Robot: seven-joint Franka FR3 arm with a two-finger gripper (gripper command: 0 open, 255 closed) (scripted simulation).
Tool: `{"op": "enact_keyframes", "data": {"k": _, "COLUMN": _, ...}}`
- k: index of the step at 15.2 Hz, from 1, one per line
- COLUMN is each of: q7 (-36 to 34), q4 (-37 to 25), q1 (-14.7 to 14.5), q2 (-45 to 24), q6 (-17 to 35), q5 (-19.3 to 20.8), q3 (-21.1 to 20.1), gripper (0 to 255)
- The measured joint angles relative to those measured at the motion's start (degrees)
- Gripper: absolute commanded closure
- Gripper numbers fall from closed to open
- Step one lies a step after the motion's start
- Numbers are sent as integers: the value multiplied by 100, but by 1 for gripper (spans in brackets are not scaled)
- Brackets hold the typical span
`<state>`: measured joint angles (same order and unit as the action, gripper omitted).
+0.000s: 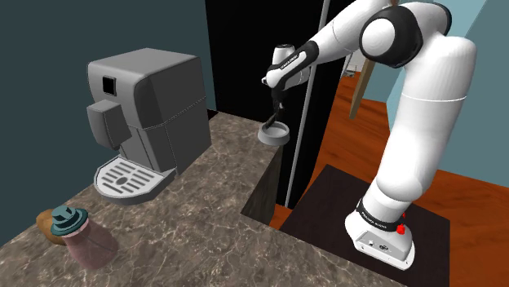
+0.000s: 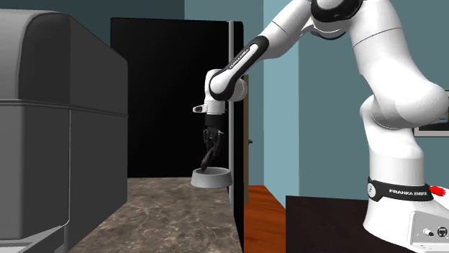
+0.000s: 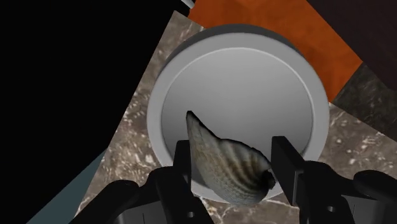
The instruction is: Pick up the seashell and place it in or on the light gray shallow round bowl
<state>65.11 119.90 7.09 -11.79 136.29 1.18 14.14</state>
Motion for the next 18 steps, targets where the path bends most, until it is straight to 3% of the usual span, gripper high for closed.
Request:
{"op": "enact_keyframes", "data": {"k": 9, "q7": 65, "q4": 199, "q1": 48, "q2": -439, "q6": 632, "q5": -130, "q3": -44, "gripper": 255}}
{"op": "enact_keyframes", "data": {"k": 16, "q7": 86, "q4": 191, "q1": 68, "q2": -506, "q6": 710, "q5": -153, "q3": -38, "gripper": 255}}
{"op": "enact_keyframes", "data": {"k": 17, "q7": 85, "q4": 184, "q1": 67, "q2": -511, "q6": 707, "q5": -155, "q3": -38, "gripper": 0}}
{"op": "enact_keyframes", "data": {"k": 18, "q7": 81, "q4": 181, "q1": 59, "q2": -521, "q6": 705, "q5": -157, "q3": -46, "gripper": 0}}
